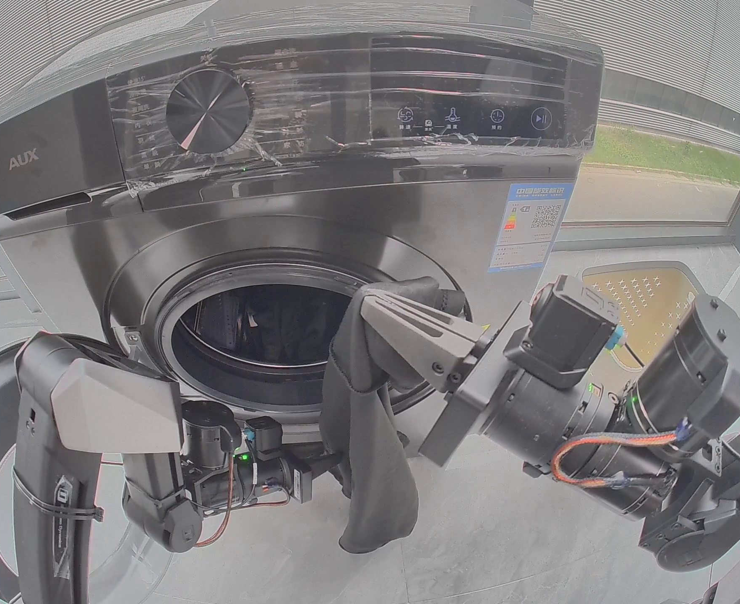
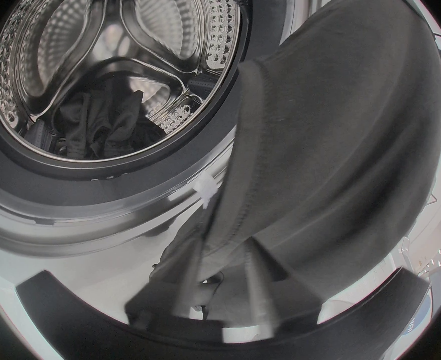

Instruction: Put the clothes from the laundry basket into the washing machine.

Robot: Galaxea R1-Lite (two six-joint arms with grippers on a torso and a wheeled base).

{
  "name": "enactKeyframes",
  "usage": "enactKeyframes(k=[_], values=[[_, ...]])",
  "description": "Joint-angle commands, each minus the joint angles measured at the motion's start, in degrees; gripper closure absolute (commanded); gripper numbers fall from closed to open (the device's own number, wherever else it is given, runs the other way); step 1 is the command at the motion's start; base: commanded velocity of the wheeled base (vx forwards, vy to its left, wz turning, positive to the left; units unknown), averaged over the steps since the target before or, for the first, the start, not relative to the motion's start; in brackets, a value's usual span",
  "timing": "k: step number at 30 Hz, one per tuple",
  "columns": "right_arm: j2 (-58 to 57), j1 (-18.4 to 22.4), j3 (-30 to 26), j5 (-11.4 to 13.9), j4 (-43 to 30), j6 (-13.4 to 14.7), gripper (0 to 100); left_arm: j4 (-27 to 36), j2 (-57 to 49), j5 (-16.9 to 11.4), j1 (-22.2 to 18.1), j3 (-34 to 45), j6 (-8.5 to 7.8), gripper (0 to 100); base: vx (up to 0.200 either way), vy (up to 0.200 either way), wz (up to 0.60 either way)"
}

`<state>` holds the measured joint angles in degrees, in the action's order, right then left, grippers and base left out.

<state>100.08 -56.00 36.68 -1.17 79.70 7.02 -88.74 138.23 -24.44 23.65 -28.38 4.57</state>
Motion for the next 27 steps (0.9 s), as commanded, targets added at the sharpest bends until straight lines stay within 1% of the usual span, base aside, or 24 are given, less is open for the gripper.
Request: enactKeyframes(k=[1, 5, 10, 11, 14, 15, 16, 21, 23, 26, 27], values=[[-0.1, -0.8, -0.4, 0.1, 0.3, 0.0, 100, -0.1, 5.5, -0.5, -0.3, -4.4, 0.09, 100, 0.0, 0.0, 0.0], [-0.1, -0.8, -0.7, 0.1, 0.9, 0.0, 100, -0.2, 6.4, -0.4, -0.4, -5.5, 0.17, 100, 0.0, 0.0, 0.0], [-0.1, -0.8, -1.0, 0.0, 1.0, 0.0, 100, -0.3, 4.9, -0.2, -1.4, -4.3, -0.62, 100, 0.0, 0.0, 0.0], [-0.2, -0.8, -1.0, 0.0, 1.0, 0.0, 100, -0.4, 2.3, -0.3, -2.5, -2.3, -0.7, 100, 0.0, 0.0, 0.0], [-0.3, -0.7, -1.1, -0.1, 1.0, 0.2, 100, -0.4, -2.2, -0.4, -3.8, 1.6, -0.62, 100, 0.0, 0.0, 0.0], [-0.3, -0.7, -1.1, -0.1, 1.0, 0.2, 100, -0.4, -2.2, -0.4, -3.8, 1.6, -0.62, 100, 0.0, 0.0, 0.0], [-0.8, -0.7, -1.4, -0.1, 1.0, 0.4, 100, -0.4, -6.5, -0.3, -4.7, 4.6, -0.79, 100, 0.0, 0.0, 0.0], [-0.9, -0.2, -2.3, -0.2, 1.0, 0.4, 100, -0.3, -14.5, -0.3, -5.8, 10.8, -0.88, 100, 0.0, 0.0, 0.0], [-0.9, 0.2, -2.6, -0.2, 1.0, 0.4, 100, -0.3, -16.6, -0.2, -6.3, 12.5, -1.5, 100, 0.0, 0.0, 0.0], [-1.1, 0.5, -2.7, -0.2, 0.9, 0.4, 100, -0.3, -19.0, 0.0, -7.5, 14.2, -3.08, 100, 0.0, 0.0, 0.0], [-1.1, 0.5, -2.8, -0.2, 0.9, 0.4, 100, -0.3, -19.8, 0.0, -7.7, 14.8, -3.34, 100, 0.0, 0.0, 0.0]])
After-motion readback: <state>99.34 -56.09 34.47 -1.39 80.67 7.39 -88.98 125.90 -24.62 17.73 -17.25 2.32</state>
